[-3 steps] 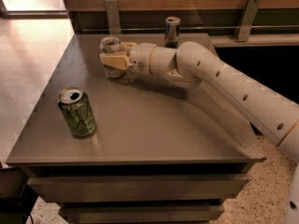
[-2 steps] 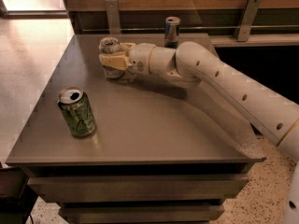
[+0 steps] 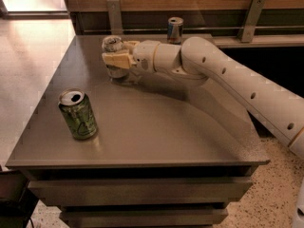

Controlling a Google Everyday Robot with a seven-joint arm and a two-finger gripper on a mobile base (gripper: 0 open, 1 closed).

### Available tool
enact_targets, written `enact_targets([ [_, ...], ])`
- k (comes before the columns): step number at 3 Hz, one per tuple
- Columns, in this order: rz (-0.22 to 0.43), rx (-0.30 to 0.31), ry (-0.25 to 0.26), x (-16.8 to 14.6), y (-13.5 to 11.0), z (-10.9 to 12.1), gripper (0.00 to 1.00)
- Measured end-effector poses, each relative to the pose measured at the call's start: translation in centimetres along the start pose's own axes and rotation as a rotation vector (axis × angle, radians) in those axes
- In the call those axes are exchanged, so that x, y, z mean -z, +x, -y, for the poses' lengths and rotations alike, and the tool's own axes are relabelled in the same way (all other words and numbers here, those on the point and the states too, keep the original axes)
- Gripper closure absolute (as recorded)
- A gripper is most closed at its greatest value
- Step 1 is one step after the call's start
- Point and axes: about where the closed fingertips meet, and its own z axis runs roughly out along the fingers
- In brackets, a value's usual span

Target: Knock 7up can over

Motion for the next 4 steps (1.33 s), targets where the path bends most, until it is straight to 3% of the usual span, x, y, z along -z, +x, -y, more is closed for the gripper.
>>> enact_targets([
  [2, -0.11, -0.004, 0.043, 3.4, -1.4, 0.9, 1.0],
  [4, -0.344, 0.026, 0.095, 6.0, -2.9, 0.0, 1.0],
])
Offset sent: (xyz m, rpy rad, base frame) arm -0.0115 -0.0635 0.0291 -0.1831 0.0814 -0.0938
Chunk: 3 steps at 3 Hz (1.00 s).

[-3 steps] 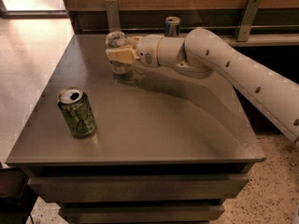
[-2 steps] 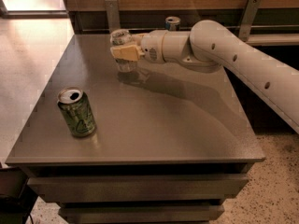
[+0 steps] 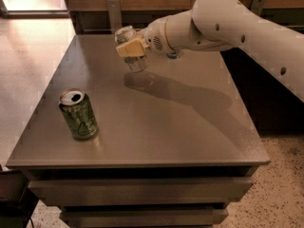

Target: Knock 7up can over

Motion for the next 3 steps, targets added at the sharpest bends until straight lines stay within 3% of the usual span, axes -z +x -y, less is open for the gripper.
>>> enact_targets([
  [2, -0.25, 0.032, 0.037, 0.5, 0.8, -1.0, 1.0],
  [3, -0.389, 0.032, 0.043, -0.2, 2.3, -1.4, 1.0],
])
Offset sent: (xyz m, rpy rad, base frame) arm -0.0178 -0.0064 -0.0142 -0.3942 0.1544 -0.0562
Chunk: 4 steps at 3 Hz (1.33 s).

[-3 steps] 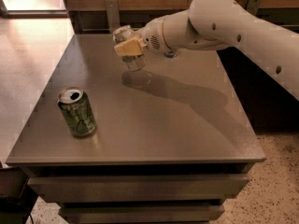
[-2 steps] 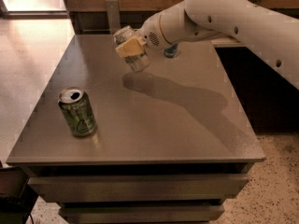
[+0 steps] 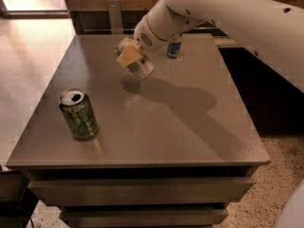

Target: Knock 7up can over

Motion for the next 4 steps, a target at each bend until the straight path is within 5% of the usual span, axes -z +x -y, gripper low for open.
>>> enact_targets([
  [2, -0.162, -0.019, -0.029, -2.7, 2.4, -0.3, 1.0],
  [4, -0.23, 0.017, -0.14, -7.5, 2.7, -0.6, 1.0],
])
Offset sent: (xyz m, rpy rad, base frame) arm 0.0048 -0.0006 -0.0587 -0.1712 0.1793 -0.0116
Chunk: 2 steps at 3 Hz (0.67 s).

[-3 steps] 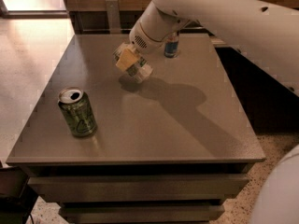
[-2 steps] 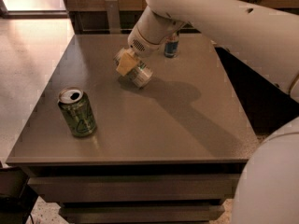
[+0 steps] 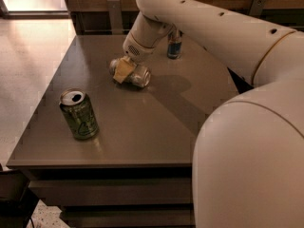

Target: Knock 7up can over

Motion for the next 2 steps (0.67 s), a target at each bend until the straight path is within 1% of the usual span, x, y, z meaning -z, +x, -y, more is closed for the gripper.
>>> enact_targets([
  [1, 0.016, 0.023, -0.027, -1.08, -0.74, 0.12, 1.0],
  [2, 0.016, 0.023, -0.027, -1.07, -0.75, 0.12, 0.84],
])
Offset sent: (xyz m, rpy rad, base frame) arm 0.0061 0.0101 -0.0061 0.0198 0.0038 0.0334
